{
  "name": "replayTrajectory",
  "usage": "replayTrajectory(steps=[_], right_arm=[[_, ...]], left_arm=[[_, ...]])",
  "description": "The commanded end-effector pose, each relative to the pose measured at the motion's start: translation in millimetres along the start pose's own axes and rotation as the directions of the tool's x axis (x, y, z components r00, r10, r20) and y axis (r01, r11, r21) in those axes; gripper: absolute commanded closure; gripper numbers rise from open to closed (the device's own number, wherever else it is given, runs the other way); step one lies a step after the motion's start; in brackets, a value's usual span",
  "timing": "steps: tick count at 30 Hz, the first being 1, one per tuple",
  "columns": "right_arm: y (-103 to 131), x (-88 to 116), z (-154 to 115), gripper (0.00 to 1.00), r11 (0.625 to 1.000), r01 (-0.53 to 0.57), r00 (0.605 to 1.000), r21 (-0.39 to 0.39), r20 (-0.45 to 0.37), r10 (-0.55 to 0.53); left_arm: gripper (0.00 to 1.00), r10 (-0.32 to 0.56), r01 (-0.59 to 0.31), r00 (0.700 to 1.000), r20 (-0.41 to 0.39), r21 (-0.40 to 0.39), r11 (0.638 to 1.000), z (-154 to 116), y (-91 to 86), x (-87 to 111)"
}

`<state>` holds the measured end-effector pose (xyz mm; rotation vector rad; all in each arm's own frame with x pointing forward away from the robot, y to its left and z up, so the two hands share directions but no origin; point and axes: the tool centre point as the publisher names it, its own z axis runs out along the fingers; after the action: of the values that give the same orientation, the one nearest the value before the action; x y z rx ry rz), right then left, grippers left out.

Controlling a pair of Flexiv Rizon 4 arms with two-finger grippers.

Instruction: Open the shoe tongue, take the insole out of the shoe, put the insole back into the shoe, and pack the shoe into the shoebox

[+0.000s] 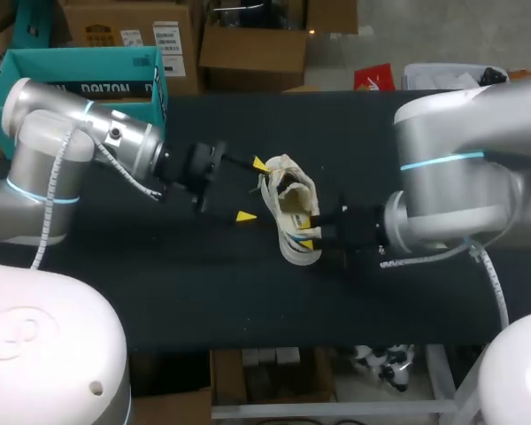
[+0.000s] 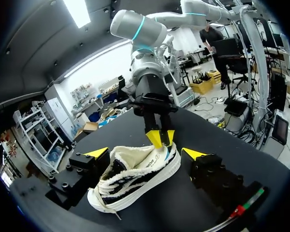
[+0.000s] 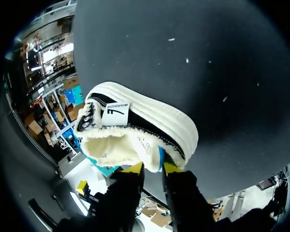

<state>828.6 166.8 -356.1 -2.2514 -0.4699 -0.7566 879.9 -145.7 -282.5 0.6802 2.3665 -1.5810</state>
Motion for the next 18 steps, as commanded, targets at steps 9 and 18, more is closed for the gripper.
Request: replayTrajectory(steps=[9, 18], right_arm=[[-14, 16, 6, 1.0, 0.999, 0.047, 0.996, -0.017, 0.07, -0.046], [11, 6, 39, 1.0, 1.0, 0.007, 0.996, 0.022, 0.092, -0.009]], left_arm=[[0.0, -0.117, 0.119, 0.992, 0.048, -0.031, 0.992, -25, 4.1, 5.3], [0.0, -0.181, 0.187, 0.979, 0.096, -0.057, 0.981, -49, 8.9, 8.7]])
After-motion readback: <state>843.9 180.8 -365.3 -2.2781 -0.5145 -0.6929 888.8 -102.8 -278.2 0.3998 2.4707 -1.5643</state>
